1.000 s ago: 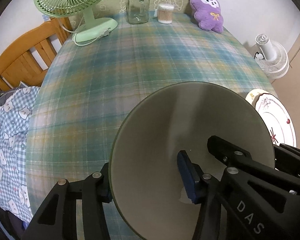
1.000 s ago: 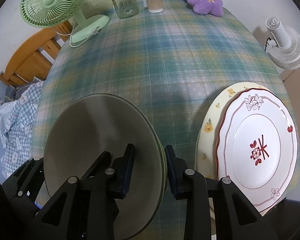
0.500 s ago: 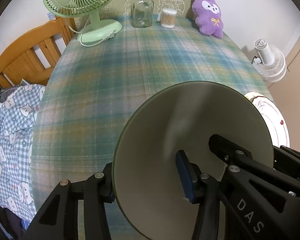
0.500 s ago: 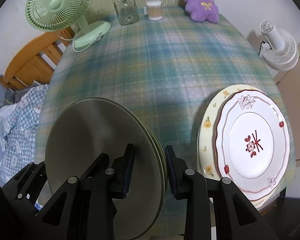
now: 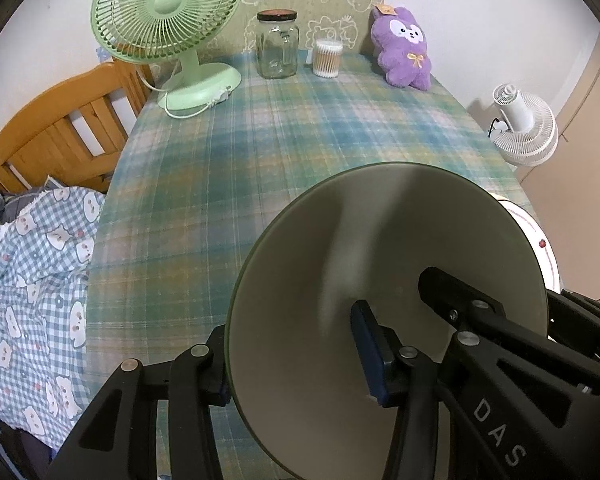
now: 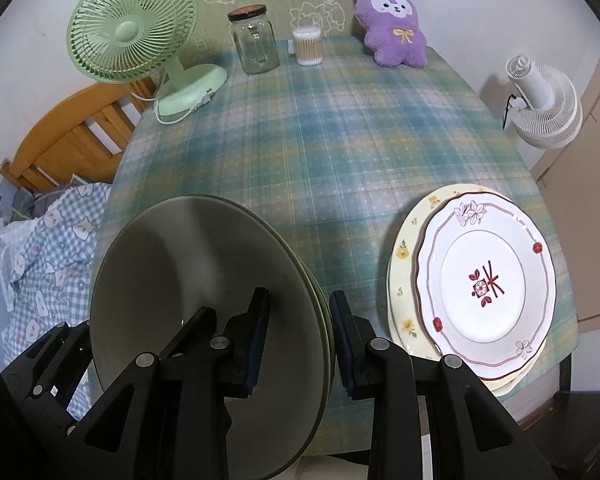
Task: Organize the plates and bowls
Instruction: 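Lower the held bowls onto the plate stack with both grippers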
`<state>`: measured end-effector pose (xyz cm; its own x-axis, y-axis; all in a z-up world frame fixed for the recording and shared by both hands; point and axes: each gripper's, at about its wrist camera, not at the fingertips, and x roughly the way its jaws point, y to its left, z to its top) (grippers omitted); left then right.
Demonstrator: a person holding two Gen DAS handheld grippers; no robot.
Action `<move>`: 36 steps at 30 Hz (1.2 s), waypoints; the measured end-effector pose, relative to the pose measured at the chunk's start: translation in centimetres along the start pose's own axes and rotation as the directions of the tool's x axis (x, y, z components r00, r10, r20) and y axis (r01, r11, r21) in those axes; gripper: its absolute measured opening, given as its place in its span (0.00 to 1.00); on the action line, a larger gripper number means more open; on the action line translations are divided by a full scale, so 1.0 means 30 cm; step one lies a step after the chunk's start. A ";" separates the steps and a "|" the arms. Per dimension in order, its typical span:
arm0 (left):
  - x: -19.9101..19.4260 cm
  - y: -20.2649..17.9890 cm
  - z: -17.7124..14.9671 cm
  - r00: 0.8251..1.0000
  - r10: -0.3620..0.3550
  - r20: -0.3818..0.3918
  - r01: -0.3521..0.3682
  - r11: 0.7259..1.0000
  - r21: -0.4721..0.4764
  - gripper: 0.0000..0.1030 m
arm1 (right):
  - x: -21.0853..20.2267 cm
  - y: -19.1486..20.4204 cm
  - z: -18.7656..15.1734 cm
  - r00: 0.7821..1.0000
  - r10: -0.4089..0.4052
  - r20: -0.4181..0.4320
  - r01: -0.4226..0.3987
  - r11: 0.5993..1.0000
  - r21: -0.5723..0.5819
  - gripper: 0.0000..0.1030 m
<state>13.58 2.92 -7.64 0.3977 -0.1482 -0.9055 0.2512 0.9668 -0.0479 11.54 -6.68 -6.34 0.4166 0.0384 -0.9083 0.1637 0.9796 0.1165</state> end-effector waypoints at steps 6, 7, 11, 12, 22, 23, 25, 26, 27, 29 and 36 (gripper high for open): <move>-0.019 -0.038 0.006 1.000 0.020 0.014 -0.019 1.000 -0.020 0.48 | -0.025 -0.038 0.008 1.000 0.019 0.015 -0.019 1.000 -0.013 0.33; -0.023 -0.048 0.009 1.000 0.023 0.015 -0.022 1.000 -0.022 0.48 | -0.029 -0.044 0.009 1.000 0.021 0.017 -0.020 1.000 -0.015 0.33; -0.035 -0.091 0.019 0.999 0.030 0.020 -0.029 0.999 -0.037 0.47 | -0.047 -0.087 0.022 0.999 0.027 0.024 -0.026 0.999 -0.030 0.33; -0.035 -0.104 0.023 0.999 0.032 0.022 -0.031 0.999 -0.041 0.47 | -0.051 -0.099 0.026 0.999 0.027 0.026 -0.027 0.999 -0.033 0.33; -0.024 -0.267 0.049 0.999 0.037 0.022 -0.036 0.998 -0.048 0.46 | -0.074 -0.265 0.056 0.999 0.024 0.022 -0.023 0.999 -0.037 0.33; -0.021 -0.287 0.052 0.999 0.036 0.020 -0.035 0.998 -0.048 0.46 | -0.074 -0.281 0.058 1.000 0.022 0.021 -0.022 0.999 -0.035 0.33; -0.016 -0.323 0.059 0.999 0.033 0.018 -0.032 0.998 -0.048 0.46 | -0.076 -0.316 0.062 1.000 0.020 0.019 -0.019 0.999 -0.033 0.33; -0.013 -0.338 0.062 0.999 0.032 0.016 -0.031 0.998 -0.048 0.46 | -0.077 -0.335 0.064 1.000 0.019 0.018 -0.018 0.999 -0.031 0.33; -0.009 -0.357 0.066 0.999 0.031 0.014 -0.031 0.998 -0.047 0.46 | -0.076 -0.349 0.066 1.000 0.018 0.017 -0.017 0.999 -0.029 0.33; 0.001 -0.390 0.075 1.000 0.029 0.010 -0.029 0.998 -0.047 0.46 | -0.074 -0.388 0.069 1.000 0.015 0.014 -0.014 1.000 -0.025 0.33; 0.040 -0.500 0.095 1.000 0.024 -0.012 -0.025 0.999 -0.046 0.46 | -0.057 -0.507 0.081 1.000 0.010 -0.004 -0.010 1.000 -0.014 0.33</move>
<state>12.81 -12.36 -6.82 0.3933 -0.1221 -0.9112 0.2007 0.9786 -0.0445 10.50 -22.13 -5.59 0.4142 0.0487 -0.9089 0.1471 0.9819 0.1197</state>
